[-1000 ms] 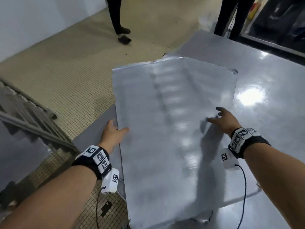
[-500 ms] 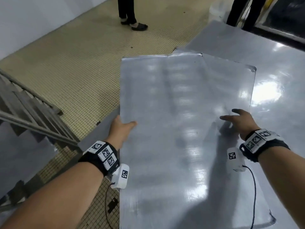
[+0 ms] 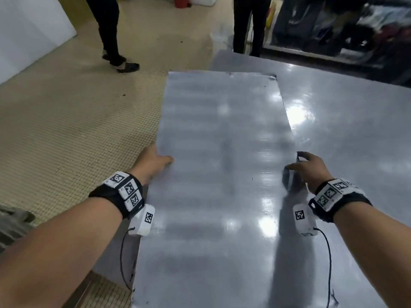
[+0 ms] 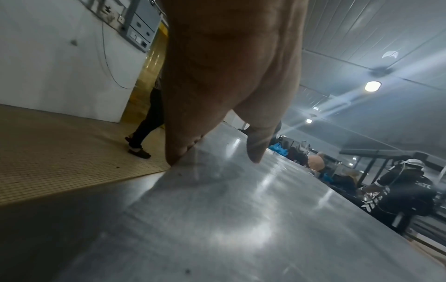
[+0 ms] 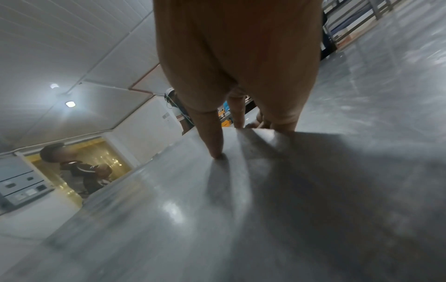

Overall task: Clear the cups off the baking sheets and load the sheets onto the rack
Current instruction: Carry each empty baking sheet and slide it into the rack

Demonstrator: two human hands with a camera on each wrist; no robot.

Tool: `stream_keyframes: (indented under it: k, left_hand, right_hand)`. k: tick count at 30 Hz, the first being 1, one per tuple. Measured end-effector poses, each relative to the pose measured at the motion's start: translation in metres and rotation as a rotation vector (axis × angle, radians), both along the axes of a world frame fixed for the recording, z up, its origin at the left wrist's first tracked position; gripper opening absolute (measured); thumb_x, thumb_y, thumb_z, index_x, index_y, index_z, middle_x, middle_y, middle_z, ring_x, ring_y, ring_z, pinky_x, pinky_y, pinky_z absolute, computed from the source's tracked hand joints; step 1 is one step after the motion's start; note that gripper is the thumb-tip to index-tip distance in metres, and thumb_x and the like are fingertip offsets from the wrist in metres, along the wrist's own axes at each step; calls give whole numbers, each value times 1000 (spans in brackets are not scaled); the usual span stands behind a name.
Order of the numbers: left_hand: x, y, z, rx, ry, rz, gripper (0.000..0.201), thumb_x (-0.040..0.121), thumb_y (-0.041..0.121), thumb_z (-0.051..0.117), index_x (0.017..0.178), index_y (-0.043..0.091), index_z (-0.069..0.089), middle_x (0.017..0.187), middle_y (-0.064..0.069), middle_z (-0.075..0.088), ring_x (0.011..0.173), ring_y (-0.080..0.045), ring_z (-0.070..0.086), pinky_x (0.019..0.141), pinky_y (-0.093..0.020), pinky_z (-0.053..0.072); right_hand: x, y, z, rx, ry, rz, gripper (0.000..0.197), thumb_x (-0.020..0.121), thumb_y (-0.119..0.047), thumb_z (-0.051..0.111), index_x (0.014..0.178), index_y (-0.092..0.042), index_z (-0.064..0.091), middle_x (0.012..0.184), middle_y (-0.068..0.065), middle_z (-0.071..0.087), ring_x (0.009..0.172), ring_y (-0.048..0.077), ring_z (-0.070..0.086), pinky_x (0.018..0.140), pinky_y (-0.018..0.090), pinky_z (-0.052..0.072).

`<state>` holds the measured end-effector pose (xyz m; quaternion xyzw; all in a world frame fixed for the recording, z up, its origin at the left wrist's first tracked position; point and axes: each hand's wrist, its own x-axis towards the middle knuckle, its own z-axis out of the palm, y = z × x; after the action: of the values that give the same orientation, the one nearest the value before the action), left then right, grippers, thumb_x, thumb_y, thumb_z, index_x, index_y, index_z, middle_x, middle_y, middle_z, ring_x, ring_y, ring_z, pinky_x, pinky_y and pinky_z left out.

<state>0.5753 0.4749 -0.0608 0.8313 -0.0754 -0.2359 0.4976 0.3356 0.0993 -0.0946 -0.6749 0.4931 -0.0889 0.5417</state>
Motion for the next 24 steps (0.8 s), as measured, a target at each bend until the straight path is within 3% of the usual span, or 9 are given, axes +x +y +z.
stream_keyframes:
  k: [2,5,7,10,13,15,19,22,24]
  left_hand:
    - [12,-16,2,4,-12,-55,36,82,6,75,110,25,62,96,10,71,90,-16,70,89,-40,58]
    - [30,-29,-2,35,-15,-117,42,82,8,74,117,27,60,105,5,72,97,-19,70,92,-43,57]
    - [38,-34,-5,65,-12,-128,44,84,7,72,122,25,59,111,1,72,101,-22,70,93,-44,57]
    - [47,-36,-12,84,0,-156,50,88,5,66,134,22,55,117,1,71,103,-18,69,91,-38,57]
    - [51,-32,-15,146,-17,-177,37,94,13,67,127,25,58,103,15,68,92,-6,66,77,-26,53]
    - [54,-26,-21,243,-38,-156,22,93,23,70,114,21,65,97,11,69,90,-13,67,80,-28,52]
    - [46,-1,-35,392,24,-115,38,83,44,73,94,8,69,91,-4,72,85,-26,70,79,-45,61]
    - [29,15,-43,330,118,-50,34,88,34,73,87,1,64,86,-10,65,82,-27,67,76,-42,62]
    - [21,23,-49,273,170,-11,34,88,30,74,94,-2,65,92,-14,67,88,-29,68,82,-43,61]
  right_hand:
    - [-1,-4,0,-11,3,-16,71,75,0,81,140,-10,54,132,13,60,116,34,60,90,38,50]
    - [4,-11,-1,-3,6,-18,58,82,7,72,137,-5,56,119,14,63,107,33,61,89,37,50]
    - [10,-17,-2,0,19,-1,49,84,7,69,129,-10,60,111,15,66,104,34,64,90,41,52]
    - [21,-26,-7,-12,41,19,43,83,3,71,123,-14,64,117,18,68,107,35,65,95,44,53]
    - [24,-30,-15,-76,155,54,55,85,-8,75,136,-5,58,128,16,65,115,33,63,102,42,49]
    - [19,-29,-20,-143,242,80,56,84,-14,77,136,-5,59,129,17,65,117,34,63,105,44,47]
    - [-4,-11,-19,-235,344,110,31,84,-19,78,111,-5,73,108,16,72,107,34,65,98,44,51]
    - [-25,9,-19,-293,385,155,8,83,-20,76,89,-16,73,90,9,71,94,30,66,86,36,51]
    - [-39,21,-23,-310,410,179,9,81,-25,76,85,-18,73,87,5,73,91,28,68,79,32,49]
